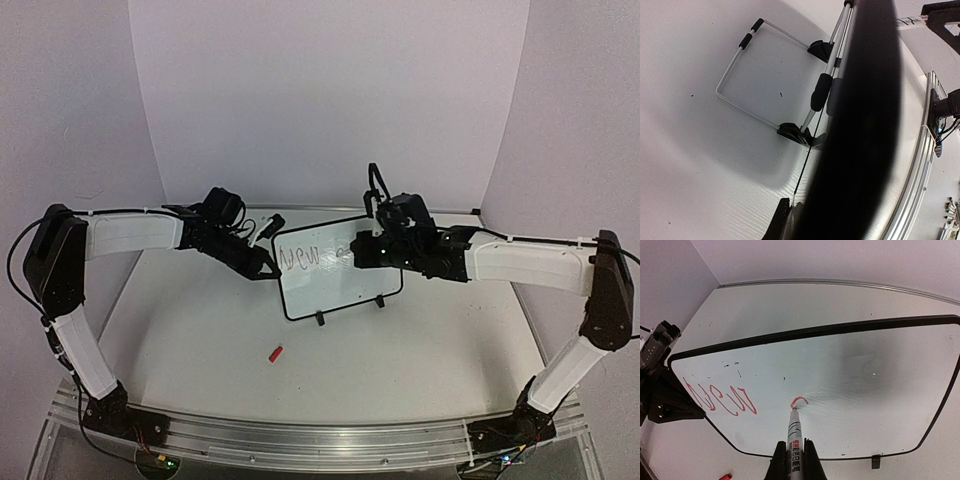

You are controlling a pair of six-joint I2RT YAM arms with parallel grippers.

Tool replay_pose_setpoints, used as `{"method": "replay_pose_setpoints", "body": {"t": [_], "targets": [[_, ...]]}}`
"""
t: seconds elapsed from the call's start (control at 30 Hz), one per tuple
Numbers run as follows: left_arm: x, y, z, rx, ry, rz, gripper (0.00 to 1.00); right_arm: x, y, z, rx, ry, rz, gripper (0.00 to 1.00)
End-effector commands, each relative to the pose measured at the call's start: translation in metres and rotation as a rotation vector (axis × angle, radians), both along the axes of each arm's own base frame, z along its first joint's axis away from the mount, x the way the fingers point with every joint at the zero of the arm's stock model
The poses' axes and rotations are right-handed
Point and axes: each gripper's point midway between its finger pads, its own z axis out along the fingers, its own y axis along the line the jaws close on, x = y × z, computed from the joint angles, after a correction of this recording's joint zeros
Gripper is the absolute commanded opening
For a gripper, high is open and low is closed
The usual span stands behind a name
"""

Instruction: Write a sentence on the whiteboard

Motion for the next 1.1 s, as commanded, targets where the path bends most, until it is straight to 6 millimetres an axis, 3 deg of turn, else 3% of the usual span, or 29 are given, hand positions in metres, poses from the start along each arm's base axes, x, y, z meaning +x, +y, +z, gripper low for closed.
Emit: {"method": "replay_pose_setpoints", "body": {"t": [0.0, 0.37, 0.57, 0.73, 1.07], "targets": [[0.002, -0.003, 0.013, 0.006, -0.045, -0.01, 0.0, 0.002, -0.01, -0.002, -0.021, -0.006, -0.041, 0.0], [0.002, -0.003, 0.014, 0.007, -0.047, -0.01, 0.0, 0.001, -0.021, 0.018, -0.018, -0.05, -0.069, 0.0], [0.002, -0.003, 0.013, 0.007, -0.047, -0.01, 0.0, -0.01, -0.02, 0.043, 0.048, -0.066, -0.027, 0.0], [0.002, -0.003, 0.015, 0.006, -0.05, -0.01, 0.0, -0.007, -0.026, 0.061, 0.051, -0.112, -0.05, 0.0], [0.002, -0.003, 0.013, 0.009, -0.049, -0.012, 0.0, 0.007, -0.014, 0.058, 0.019, -0.123, -0.047, 0.0]]}}
